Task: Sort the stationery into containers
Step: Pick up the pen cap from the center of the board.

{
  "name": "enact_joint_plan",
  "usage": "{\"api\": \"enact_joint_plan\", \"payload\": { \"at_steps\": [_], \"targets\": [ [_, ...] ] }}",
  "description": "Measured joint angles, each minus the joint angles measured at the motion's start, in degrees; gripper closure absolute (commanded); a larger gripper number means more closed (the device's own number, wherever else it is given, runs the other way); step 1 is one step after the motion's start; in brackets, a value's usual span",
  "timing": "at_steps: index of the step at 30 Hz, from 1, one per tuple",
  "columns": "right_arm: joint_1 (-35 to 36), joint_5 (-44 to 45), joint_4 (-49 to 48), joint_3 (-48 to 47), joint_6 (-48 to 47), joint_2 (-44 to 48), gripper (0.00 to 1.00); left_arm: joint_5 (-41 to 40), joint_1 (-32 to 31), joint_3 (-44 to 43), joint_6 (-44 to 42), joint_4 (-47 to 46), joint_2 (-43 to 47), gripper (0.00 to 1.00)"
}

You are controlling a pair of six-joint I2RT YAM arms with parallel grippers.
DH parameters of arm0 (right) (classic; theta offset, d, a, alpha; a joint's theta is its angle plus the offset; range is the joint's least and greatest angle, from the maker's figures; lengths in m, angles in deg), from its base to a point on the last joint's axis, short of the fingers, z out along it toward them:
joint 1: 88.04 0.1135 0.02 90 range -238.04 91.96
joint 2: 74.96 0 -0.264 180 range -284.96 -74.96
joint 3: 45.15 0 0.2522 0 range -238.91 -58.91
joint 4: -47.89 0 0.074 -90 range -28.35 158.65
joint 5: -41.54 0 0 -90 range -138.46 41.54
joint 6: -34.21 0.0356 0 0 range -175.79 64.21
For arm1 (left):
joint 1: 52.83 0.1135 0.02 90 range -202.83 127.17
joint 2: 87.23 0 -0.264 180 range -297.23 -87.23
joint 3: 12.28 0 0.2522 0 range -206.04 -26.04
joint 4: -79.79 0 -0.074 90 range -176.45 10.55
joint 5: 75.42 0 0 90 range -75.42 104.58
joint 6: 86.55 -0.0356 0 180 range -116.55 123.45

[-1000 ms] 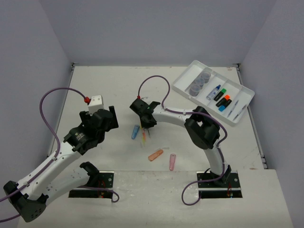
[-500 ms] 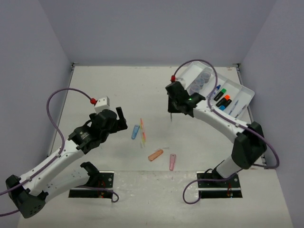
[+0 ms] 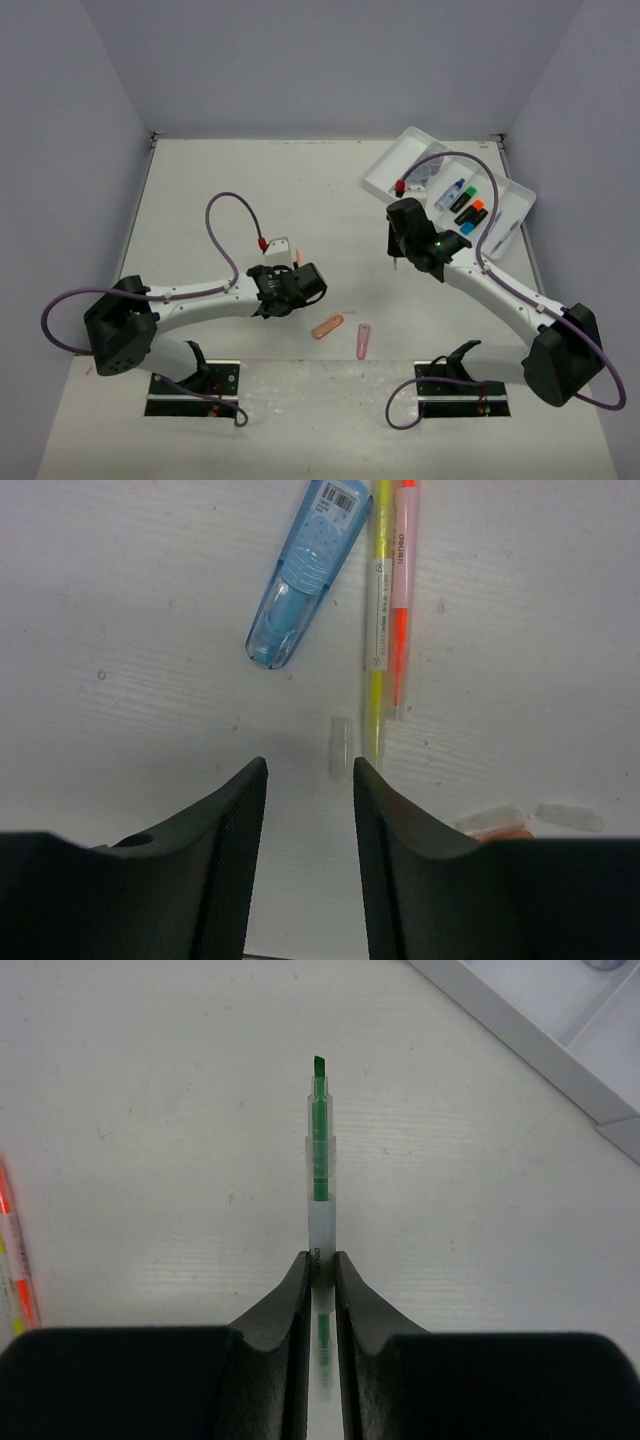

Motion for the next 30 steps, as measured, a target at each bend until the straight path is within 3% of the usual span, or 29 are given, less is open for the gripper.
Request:
{"api": "enact_joint_plan", "payload": {
  "at_steps": [1, 8, 30],
  "targets": [
    [-0.07, 0.21, -0.47, 0.13, -0.05, 0.62, 1.0, 0.14, 0.0, -0.46, 0.68, 0.29, -1.19, 0.67],
    [-0.08, 0.29, -3.06, 0.36, -0.1, 2.39, 1.0, 1.42, 0.0, -2.96, 2.63, 0.52, -7.86, 0.7],
    [-0.08, 0.08, -3.28, 0.84, -0.16, 2.39, 1.0, 2.62, 0.0, -3.17, 2.12, -2.11, -11.53, 0.71]
  ]
}}
